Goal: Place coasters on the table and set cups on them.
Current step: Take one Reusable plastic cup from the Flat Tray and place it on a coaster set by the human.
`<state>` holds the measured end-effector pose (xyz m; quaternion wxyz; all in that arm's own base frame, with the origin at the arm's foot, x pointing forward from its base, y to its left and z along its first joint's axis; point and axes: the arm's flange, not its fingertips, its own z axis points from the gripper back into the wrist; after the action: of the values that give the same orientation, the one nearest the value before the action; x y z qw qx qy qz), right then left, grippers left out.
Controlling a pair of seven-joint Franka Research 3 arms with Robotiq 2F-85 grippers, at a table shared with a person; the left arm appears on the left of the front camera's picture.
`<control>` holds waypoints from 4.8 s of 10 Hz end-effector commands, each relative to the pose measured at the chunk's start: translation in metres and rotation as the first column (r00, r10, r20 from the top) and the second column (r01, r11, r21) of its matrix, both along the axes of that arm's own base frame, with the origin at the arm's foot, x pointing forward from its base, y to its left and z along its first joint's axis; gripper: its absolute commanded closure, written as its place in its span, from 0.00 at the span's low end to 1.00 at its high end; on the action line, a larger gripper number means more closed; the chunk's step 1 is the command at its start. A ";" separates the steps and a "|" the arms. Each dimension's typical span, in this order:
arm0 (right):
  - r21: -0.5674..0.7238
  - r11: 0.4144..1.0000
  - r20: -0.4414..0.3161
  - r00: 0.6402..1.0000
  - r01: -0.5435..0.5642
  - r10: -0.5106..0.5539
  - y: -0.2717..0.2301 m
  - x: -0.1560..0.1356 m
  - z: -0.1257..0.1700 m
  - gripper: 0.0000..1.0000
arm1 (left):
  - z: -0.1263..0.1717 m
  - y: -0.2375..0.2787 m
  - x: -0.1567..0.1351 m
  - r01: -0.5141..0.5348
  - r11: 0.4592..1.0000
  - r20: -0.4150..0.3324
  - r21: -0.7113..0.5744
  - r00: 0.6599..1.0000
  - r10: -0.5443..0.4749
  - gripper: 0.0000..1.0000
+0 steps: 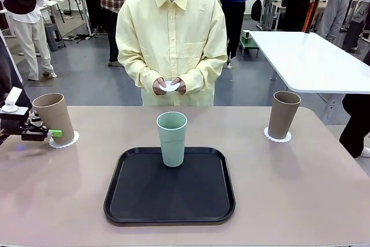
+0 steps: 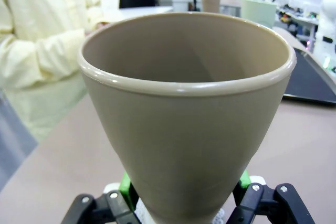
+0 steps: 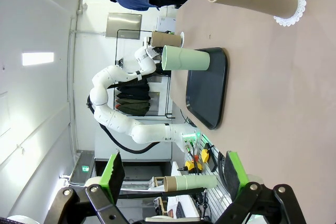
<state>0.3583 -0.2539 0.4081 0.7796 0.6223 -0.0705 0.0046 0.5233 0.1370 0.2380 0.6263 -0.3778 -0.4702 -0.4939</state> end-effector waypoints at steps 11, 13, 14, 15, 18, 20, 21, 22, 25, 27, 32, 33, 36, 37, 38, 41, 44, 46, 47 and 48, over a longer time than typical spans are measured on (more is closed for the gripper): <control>-0.003 1.000 -0.003 1.000 -0.005 0.005 0.000 -0.001 0.000 0.00 | -0.007 -0.001 0.006 0.001 0.996 -0.054 0.093 0.999 0.004 0.00; -0.003 1.000 -0.003 1.000 -0.005 0.005 0.000 -0.001 0.000 0.00 | -0.006 0.001 0.006 0.005 0.983 -0.105 0.183 0.994 0.015 0.00; -0.003 1.000 -0.003 1.000 -0.005 0.005 0.000 -0.001 0.000 0.00 | -0.004 0.003 0.006 0.012 0.977 -0.120 0.212 0.993 0.014 0.00; -0.003 1.000 -0.003 1.000 -0.005 0.005 0.000 -0.001 0.000 0.00 | 0.001 0.006 0.004 0.020 0.972 -0.127 0.235 0.992 0.010 0.00; -0.003 1.000 -0.003 1.000 -0.005 0.005 0.000 -0.001 0.000 0.00 | 0.024 0.027 -0.003 0.019 0.941 -0.168 0.338 0.985 0.040 0.00; -0.003 1.000 -0.003 1.000 -0.005 0.005 0.000 -0.001 0.000 0.00 | 0.046 0.046 -0.010 0.000 0.874 -0.216 0.485 0.969 0.120 0.00; -0.003 1.000 -0.003 1.000 -0.005 0.005 0.000 -0.001 0.000 0.00 | 0.060 0.052 -0.015 0.017 0.840 -0.250 0.543 0.958 0.143 0.00; -0.003 1.000 -0.003 1.000 -0.005 0.005 0.000 -0.001 0.000 0.00 | 0.080 0.052 -0.022 0.048 0.826 -0.299 0.561 0.943 0.148 0.00; -0.003 1.000 -0.003 1.000 -0.005 0.005 0.000 -0.001 0.000 0.00 | 0.162 0.027 -0.046 0.015 0.780 -0.235 0.626 0.957 0.170 0.00; -0.003 1.000 -0.003 1.000 -0.005 0.005 0.000 -0.001 0.000 0.00 | 0.201 -0.002 -0.049 0.024 0.729 -0.234 0.684 0.954 0.188 0.00; -0.003 1.000 -0.003 1.000 -0.005 0.005 0.000 -0.001 0.000 0.00 | 0.268 -0.057 -0.073 0.066 0.545 -0.263 0.836 0.920 0.292 0.00; -0.003 1.000 -0.003 1.000 -0.005 0.005 0.000 -0.001 0.000 0.00 | 0.273 -0.065 -0.076 0.043 0.525 -0.231 0.850 0.926 0.299 0.00; -0.003 1.000 -0.003 1.000 -0.005 0.005 0.000 -0.001 0.000 0.00 | 0.279 -0.063 -0.071 0.038 0.536 -0.226 0.844 0.930 0.289 0.00; -0.003 1.000 -0.003 1.000 -0.005 0.005 0.000 -0.001 0.000 0.00 | 0.279 -0.063 -0.071 0.038 0.536 -0.226 0.844 0.930 0.289 0.00; -0.003 1.000 -0.003 1.000 -0.005 0.005 0.000 -0.001 0.000 0.00 | 0.279 -0.063 -0.071 0.038 0.536 -0.226 0.844 0.930 0.289 0.00; -0.003 1.000 -0.003 1.000 -0.005 0.005 0.000 -0.001 0.000 0.00 | 0.279 -0.063 -0.071 0.038 0.536 -0.226 0.844 0.930 0.289 0.00; -0.003 1.000 -0.003 1.000 -0.005 0.005 0.000 -0.001 0.000 0.00 | 0.279 -0.063 -0.071 0.038 0.536 -0.226 0.844 0.930 0.289 0.00; -0.003 1.000 -0.003 1.000 -0.005 0.005 0.000 -0.001 0.000 0.00 | 0.276 -0.076 -0.089 -0.009 0.527 -0.256 0.850 0.867 0.427 0.00; -0.003 1.000 -0.003 1.000 -0.005 0.005 0.000 -0.001 0.000 0.00 | 0.275 -0.087 -0.105 -0.027 0.528 -0.311 0.849 0.782 0.540 0.00; -0.003 1.000 -0.003 1.000 -0.005 0.005 0.000 -0.001 0.000 0.00 | 0.276 -0.094 -0.116 -0.104 0.532 -0.326 0.841 0.686 0.650 0.00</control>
<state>0.3588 -0.2532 0.4081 0.7796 0.6223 -0.0699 0.0054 0.4283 0.0598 0.5115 0.9034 -0.0907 -0.0690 -0.4133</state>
